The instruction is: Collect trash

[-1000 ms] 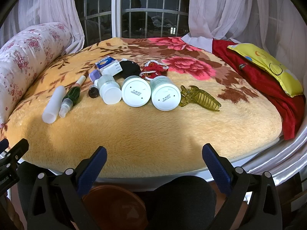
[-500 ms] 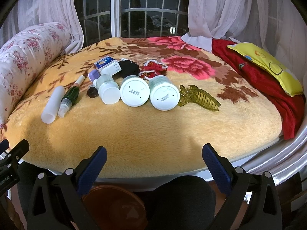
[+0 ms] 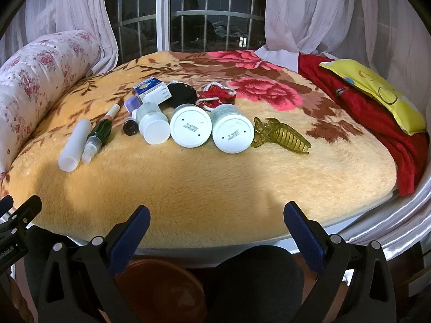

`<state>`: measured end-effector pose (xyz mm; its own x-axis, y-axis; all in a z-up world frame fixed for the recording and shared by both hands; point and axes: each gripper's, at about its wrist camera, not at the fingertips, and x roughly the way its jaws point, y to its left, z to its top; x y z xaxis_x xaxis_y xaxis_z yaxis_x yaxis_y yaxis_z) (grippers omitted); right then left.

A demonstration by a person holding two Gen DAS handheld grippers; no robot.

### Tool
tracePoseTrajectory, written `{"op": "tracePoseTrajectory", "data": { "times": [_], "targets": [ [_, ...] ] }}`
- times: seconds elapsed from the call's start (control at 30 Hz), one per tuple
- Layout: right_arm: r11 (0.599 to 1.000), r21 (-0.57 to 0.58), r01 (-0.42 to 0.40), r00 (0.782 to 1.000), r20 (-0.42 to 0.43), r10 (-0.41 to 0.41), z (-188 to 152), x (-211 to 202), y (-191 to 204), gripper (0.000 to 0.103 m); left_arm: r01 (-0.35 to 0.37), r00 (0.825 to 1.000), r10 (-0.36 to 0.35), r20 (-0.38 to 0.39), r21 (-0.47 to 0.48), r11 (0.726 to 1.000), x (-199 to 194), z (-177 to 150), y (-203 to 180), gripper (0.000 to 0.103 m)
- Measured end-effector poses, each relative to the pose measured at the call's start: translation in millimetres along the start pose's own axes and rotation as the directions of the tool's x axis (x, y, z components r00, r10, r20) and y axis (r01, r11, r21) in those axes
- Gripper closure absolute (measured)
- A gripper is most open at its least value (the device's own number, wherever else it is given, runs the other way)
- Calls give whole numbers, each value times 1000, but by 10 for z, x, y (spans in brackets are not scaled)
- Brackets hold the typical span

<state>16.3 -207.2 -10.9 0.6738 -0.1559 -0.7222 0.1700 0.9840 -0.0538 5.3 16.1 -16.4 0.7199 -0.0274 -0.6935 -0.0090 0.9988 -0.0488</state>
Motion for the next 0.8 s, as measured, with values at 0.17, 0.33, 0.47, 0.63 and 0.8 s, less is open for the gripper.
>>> {"op": "tracePoseTrajectory", "data": {
  "times": [0.17, 0.33, 0.47, 0.63, 0.8],
  "targets": [
    [1000, 1, 0, 1000, -2, 0, -15, 13, -3, 5, -1, 1000, 1, -5, -1, 1000, 14, -20, 17, 6],
    [1000, 1, -2, 1000, -2, 2, -10, 13, -8, 5, -2, 1000, 2, -4, 0, 1000, 13, -14, 10, 6],
    [1000, -14, 11, 1000, 5, -11, 21, 34, -30, 5, -2, 1000, 2, -3, 2, 1000, 14, 1, -1, 6],
    [999, -38, -8, 999, 34, 10, 195, 72, -312, 5, 1, 1000, 0, -10, 15, 1000, 61, 40, -21, 6],
    [995, -57, -80, 997, 1, 80, 495, 265, -719, 5, 20, 999, -20, -40, 5, 1000, 165, 137, -67, 6]
  ]
}}
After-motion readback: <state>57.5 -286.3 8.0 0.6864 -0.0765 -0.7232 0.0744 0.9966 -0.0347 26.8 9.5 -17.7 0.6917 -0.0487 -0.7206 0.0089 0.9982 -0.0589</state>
